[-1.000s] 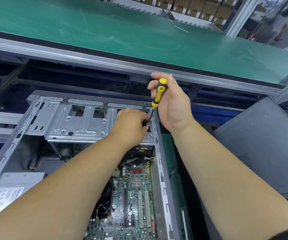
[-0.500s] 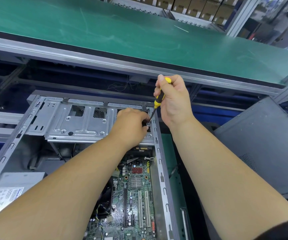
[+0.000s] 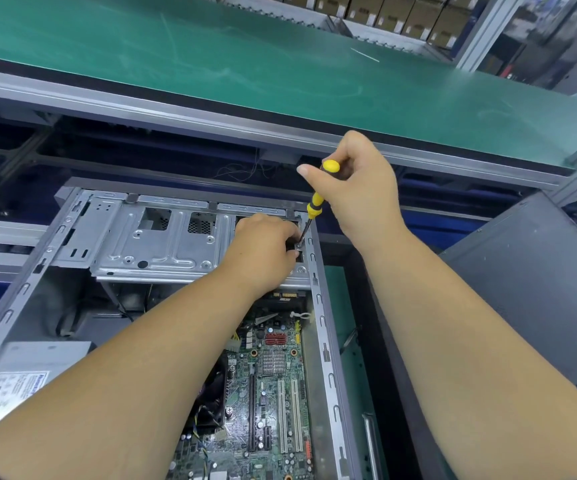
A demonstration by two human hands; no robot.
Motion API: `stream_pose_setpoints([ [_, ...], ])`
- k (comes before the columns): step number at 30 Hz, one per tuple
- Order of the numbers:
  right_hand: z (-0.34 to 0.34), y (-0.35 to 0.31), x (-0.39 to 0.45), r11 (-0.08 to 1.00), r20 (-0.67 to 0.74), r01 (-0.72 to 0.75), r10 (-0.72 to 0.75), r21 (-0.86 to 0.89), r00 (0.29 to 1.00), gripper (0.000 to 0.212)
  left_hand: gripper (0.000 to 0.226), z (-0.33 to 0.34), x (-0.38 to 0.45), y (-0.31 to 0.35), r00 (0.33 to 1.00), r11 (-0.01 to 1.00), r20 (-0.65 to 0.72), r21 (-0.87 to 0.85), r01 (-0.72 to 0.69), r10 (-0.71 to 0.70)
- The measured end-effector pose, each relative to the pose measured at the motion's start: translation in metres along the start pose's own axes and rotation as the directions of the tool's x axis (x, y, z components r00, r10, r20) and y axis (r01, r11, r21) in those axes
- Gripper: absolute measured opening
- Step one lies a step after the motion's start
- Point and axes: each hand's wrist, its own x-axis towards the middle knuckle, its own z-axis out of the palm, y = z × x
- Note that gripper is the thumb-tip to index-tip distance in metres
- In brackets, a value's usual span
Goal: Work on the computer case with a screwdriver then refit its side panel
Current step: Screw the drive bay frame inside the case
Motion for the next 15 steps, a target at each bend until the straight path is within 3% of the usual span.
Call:
stream_pose_setpoints([
  [3, -0.004, -0.014, 0.007, 0.884, 0.117, 0.157, -0.117, -0.44, 0.986, 0.037, 0.025, 0.0, 0.0, 0.0, 1.0, 1.0, 0.003, -0.007, 0.003, -0.003],
  [5, -0.006, -0.022, 0.012, 0.775, 0.268, 0.263, -0.125, -0.575, 0.955, 0.031, 0.024, 0.0, 0.0, 0.0, 1.0, 1.0, 0.007, -0.012, 0.004, -0.004],
  [8, -0.018, -0.032, 0.022, 0.758, 0.447, 0.31, -0.027, -0.574, 0.894, 0.026, 0.022, -0.001, 0.001, 0.0, 1.0, 1.0, 0.015, 0.0, 0.002, -0.002],
  [11, -0.031, -0.04, 0.034, 0.627, 0.604, 0.427, 0.089, -0.652, 0.792, 0.019, 0.021, 0.0, 0.002, -0.001, 1.0, 1.0, 0.015, -0.001, 0.006, -0.006],
  [15, -0.027, -0.048, 0.042, 0.582, 0.632, 0.482, 0.072, -0.655, 0.772, 0.025, 0.021, 0.001, 0.002, -0.002, 1.0, 1.0, 0.013, 0.0, 0.004, -0.004],
])
